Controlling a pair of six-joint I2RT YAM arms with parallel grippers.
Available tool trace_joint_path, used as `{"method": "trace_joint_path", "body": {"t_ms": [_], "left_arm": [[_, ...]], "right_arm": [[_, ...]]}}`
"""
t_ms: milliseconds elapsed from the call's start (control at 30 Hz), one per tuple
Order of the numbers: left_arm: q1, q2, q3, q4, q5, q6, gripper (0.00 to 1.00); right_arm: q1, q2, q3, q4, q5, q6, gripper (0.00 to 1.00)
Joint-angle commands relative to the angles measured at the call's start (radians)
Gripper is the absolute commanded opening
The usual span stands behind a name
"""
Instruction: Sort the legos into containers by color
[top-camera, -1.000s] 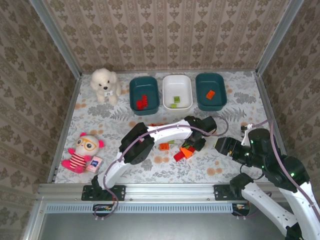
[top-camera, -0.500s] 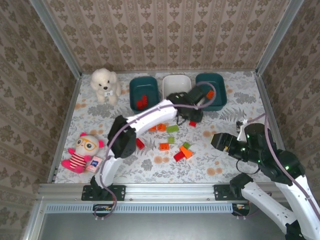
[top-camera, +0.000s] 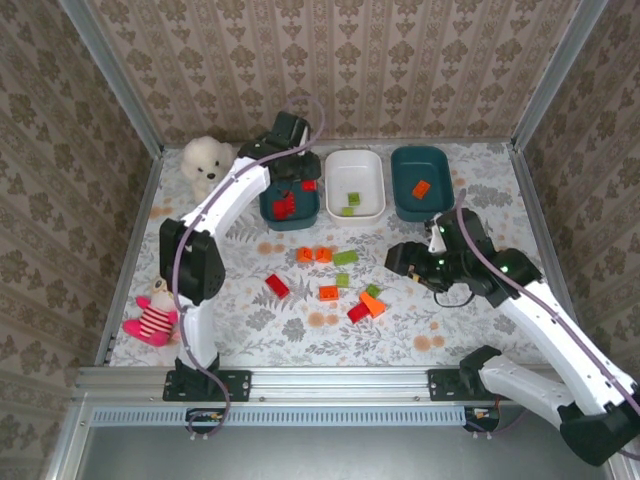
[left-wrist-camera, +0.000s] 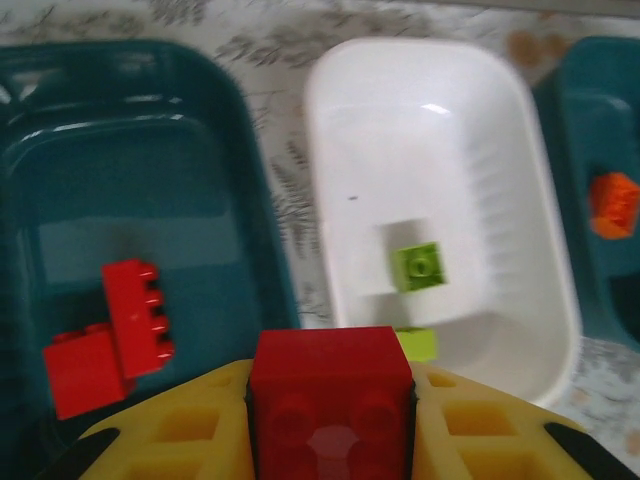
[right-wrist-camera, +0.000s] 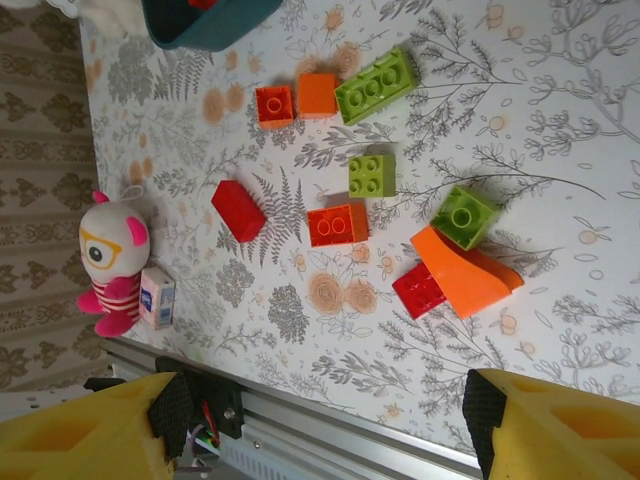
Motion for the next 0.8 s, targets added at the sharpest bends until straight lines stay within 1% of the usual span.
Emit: {"method": "trace_joint_path", "body": {"t_ms": [0,200,533,633,767], "left_arm": [[0.028,0.069,-0.003,-0.018,0.031,0.032,0.24],[0.047,0.151,-0.004,-0.029,0.049,0.013,0.24],[0.048,0.233,-0.026,-0.044,0.062,-0.021,0.24],[0.048,0.245,-0.030,-0.047,0.070,-0.027,0.27],[0.049,0.239,-0.027,-0.053,0.084,-0.030,0.38]], "right_arm": [[0.006,0.040,0.041,0.065,-0.041,-0.030,0.75],[0.010,0.084,0.057,0.095,-0.031,-0.019,0.75],[0.013,0.088,0.057,0.092,-0.012,-0.012,0.75],[0.013,0.089,0.083,0.081,0.018,-0.013,0.75],[0.013,0.088,0.149,0.061,0.080,-0.030,0.75]]}}
